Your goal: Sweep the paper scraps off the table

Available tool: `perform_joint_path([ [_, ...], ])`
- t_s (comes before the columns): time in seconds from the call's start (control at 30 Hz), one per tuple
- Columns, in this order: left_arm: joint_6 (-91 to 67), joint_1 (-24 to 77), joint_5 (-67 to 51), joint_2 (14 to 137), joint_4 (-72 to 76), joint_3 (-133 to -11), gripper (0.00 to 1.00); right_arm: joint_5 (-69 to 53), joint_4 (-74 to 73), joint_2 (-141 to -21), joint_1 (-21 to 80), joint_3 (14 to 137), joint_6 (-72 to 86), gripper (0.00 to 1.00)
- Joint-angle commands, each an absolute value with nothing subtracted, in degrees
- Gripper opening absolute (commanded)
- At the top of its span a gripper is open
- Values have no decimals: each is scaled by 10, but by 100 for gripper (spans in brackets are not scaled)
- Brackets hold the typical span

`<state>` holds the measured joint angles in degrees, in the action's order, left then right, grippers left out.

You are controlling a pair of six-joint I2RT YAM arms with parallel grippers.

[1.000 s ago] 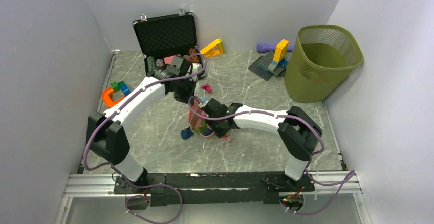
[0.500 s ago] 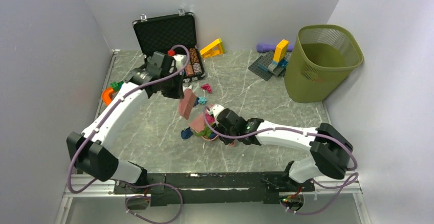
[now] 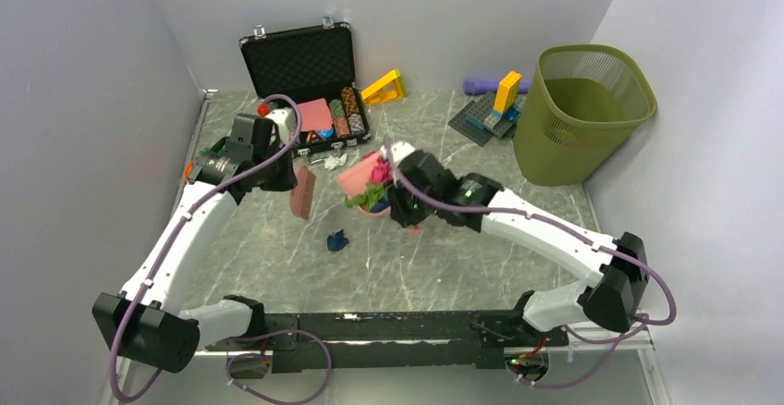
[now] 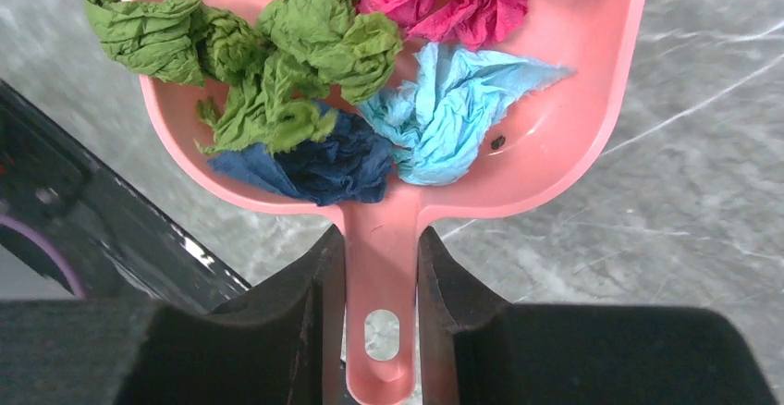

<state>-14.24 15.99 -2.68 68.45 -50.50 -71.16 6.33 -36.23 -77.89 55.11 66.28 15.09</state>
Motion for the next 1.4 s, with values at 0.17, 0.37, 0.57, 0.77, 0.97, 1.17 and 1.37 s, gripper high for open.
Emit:
perform_joint_path([
  [0.17,-137,157,-2,646,-464,-651,0,-88,-479,-762,345,813,206,0],
  [0.37,-132,157,-3,646,-448,-636,0,-136,-504,-782,206,921,205,0],
  [0.57,-129,156,-19,652,-440,-611,0,-182,-548,-840,74,1048,196,0],
  [0.77,-125,156,-23,631,-429,-588,0,-333,-455,-861,-96,1069,295,0],
  [0.97,-123,156,-22,623,-426,-582,0,-514,-102,-830,-236,879,583,0],
  [1.17,-123,156,-26,626,-426,-582,0,-555,231,-823,-292,731,883,0],
  [1.37,-123,156,-31,626,-423,-583,0,-567,462,-837,-315,650,1046,0],
])
